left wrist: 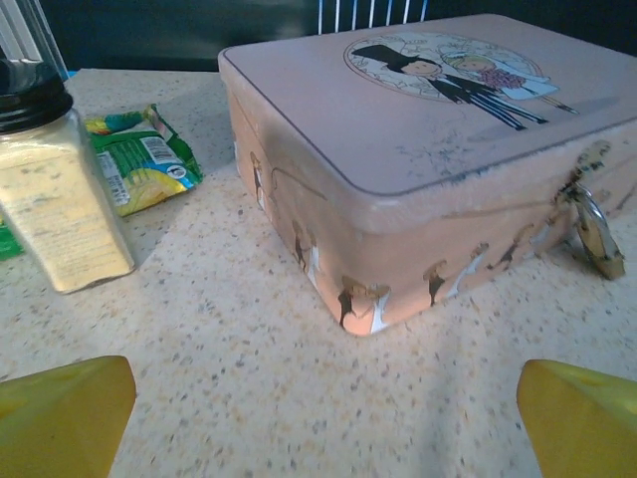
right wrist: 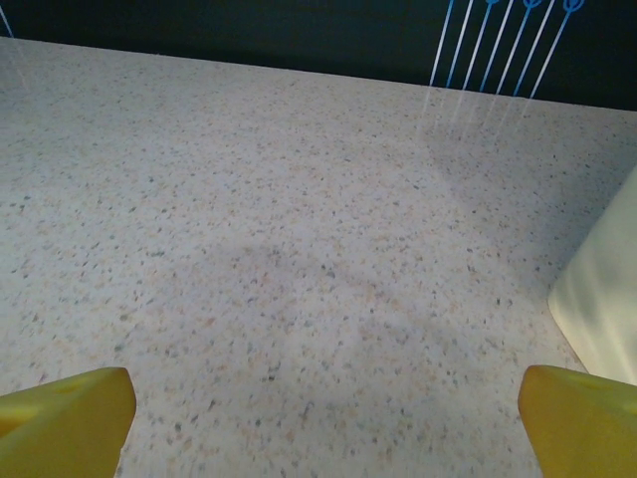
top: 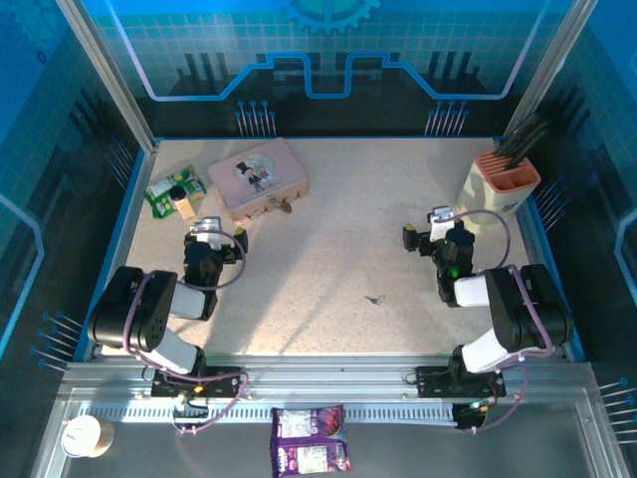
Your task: Unlock the padlock with the key
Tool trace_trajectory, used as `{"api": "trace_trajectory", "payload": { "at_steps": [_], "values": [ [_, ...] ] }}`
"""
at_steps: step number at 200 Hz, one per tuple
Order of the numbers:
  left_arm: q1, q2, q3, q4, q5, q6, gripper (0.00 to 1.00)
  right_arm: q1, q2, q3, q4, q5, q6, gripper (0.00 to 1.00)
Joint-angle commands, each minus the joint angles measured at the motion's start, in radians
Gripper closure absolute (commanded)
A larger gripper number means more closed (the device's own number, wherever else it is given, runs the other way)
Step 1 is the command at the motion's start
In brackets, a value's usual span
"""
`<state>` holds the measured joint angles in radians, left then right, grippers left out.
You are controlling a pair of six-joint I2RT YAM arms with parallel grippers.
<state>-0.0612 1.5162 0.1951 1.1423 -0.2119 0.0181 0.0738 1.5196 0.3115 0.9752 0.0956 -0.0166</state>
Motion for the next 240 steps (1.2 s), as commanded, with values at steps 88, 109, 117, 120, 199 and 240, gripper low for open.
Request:
{"api": "trace_trajectory", "payload": {
  "at_steps": [88,109,117,120,199,240],
  "values": [
    [-0.061,-0.791,0.435,-1.267,-0.177,-0.598,0.00,0.175,-0.739,0.225,-0.783,-0.019,0.136,0.00],
    [-0.051,-0.813,0.546,-1.557,-0.193,-0.752,0.01,0.163,-0.854,0.339,-1.052,0.040,0.330,0.00],
    [-0.041,-0.821,0.560,-1.557,-0.066,-0.659,0.01,0.155,-0.888,0.383,-1.184,0.041,0.372,0.00],
    [-0.039,-0.824,0.564,-1.559,-0.029,-0.632,0.01,0.154,-0.899,0.392,-1.217,0.040,0.373,0.00],
    [-0.179,-0.722,0.573,-1.656,0.237,-0.565,0.01,0.169,-0.954,0.478,-1.708,-0.060,0.458,0.02],
    [-0.494,-0.666,0.495,-1.590,0.139,-0.689,0.01,0.403,-0.905,0.481,-1.827,0.043,0.607,0.09]
  ]
}}
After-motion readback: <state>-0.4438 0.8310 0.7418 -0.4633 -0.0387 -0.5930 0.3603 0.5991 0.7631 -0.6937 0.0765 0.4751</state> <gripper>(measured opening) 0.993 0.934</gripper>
